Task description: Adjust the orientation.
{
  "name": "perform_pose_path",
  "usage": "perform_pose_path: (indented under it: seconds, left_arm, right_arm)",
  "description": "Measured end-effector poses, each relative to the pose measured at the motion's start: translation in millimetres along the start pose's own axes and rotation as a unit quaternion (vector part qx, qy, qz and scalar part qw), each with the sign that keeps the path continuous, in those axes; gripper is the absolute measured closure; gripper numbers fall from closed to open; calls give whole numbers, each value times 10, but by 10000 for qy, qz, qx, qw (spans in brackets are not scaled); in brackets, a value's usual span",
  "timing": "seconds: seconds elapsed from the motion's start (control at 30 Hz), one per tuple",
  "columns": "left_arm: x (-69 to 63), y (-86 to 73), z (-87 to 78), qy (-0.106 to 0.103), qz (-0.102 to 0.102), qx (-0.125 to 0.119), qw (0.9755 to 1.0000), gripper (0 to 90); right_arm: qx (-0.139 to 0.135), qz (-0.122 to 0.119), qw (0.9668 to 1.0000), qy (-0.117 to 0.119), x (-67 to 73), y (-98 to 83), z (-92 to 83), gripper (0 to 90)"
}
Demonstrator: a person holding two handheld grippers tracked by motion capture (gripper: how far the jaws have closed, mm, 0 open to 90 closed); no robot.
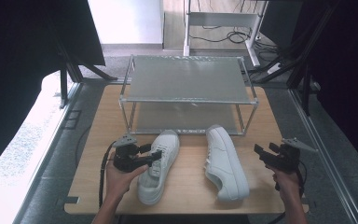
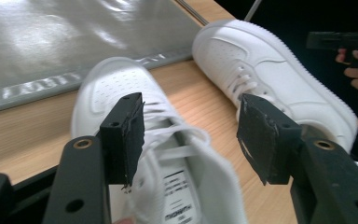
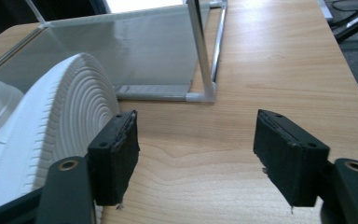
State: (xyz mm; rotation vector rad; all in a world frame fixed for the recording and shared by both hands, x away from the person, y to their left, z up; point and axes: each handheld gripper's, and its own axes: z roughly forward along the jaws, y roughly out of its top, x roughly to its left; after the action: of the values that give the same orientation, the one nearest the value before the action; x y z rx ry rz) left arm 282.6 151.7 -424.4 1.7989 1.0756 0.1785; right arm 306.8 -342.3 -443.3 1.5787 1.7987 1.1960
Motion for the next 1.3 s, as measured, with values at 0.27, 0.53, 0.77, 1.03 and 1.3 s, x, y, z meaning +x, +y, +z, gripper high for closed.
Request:
perform_pose_path:
  seconds: [0.27,0.53,0.77,1.03,1.3]
  left_arm:
    - [110,-59,-37,57,-196,-95,9997,398]
    - [162,-84,-88,43,-335,-193,9992,381]
    - [195,-104,-78,1,-457,-226,9987,381]
    - [198,-91,-109,-26,-514,-285,9983,377]
    - [222,-73,-185,8,-547,-399,9977,377]
  right_arm:
    - [-53,-309,9993,199,121,50,-48,434]
    - [20,-682,9956,647,325,74,-39,606]
    - [142,-1149,9876,1063,593,84,-45,668]
    - [354,-1799,9729,1412,989,32,-32,736]
    - [770,-2291,9562,1653,1270,-117,6,877]
